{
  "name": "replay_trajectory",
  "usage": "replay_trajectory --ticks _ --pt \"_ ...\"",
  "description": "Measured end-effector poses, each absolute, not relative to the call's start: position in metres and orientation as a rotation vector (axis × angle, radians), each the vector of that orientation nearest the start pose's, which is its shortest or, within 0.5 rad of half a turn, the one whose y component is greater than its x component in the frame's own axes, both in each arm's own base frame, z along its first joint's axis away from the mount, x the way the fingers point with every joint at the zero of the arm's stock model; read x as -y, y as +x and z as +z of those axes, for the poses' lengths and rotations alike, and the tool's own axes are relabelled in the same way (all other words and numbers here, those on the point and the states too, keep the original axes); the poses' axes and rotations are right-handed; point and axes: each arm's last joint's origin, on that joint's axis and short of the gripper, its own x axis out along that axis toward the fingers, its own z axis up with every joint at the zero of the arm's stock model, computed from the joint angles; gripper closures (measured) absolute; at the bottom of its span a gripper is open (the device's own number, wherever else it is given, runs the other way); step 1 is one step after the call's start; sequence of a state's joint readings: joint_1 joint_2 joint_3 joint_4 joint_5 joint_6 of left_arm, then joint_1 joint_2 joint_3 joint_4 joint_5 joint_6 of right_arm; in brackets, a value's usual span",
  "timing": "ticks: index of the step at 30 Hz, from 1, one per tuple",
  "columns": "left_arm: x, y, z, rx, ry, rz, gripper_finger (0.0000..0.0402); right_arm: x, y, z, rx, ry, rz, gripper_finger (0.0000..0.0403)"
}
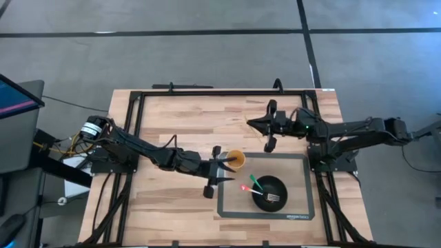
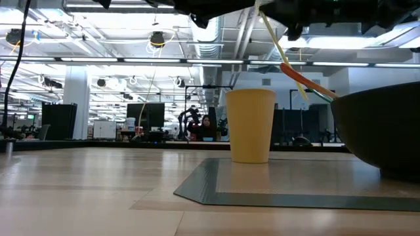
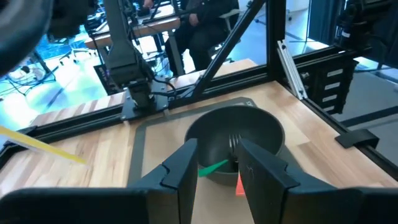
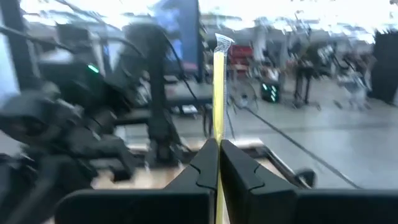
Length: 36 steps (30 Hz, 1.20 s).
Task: Pick & Place Utensil
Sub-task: Put the yellow straw into the yellow cup on the table placemat
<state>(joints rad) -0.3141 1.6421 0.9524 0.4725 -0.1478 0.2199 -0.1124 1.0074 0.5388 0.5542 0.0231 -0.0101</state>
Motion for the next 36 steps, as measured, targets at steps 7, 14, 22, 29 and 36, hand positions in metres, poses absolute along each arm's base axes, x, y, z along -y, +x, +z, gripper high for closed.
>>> replay_trajectory --ticks 7,14,22,29,36 --pt "0.107 0.344 0.236 -0.193 0.268 -0.187 0.0287 0.007 0.230 0.286 0.255 -0.037 -0.056 0.0402" --pt "0.107 0.344 0.236 -0.193 0.268 -0.187 0.0287 -0.004 0.246 0.273 0.269 -0.030 -0.008 0.0398" --pt "0.107 0.344 0.236 -0.193 0.268 -0.187 0.0287 -0.013 0.252 0.279 0.481 -0.038 0.115 0.0400" --pt "0.107 0.344 0.236 -0.193 0.269 -0.186 0.0287 -0.013 0.258 0.268 0.369 0.038 0.148 0.0399" --pt "0.107 0.344 0.236 -0.193 0.269 -0.186 0.0287 -0.013 0.265 0.256 0.310 0.068 0.150 0.0398"
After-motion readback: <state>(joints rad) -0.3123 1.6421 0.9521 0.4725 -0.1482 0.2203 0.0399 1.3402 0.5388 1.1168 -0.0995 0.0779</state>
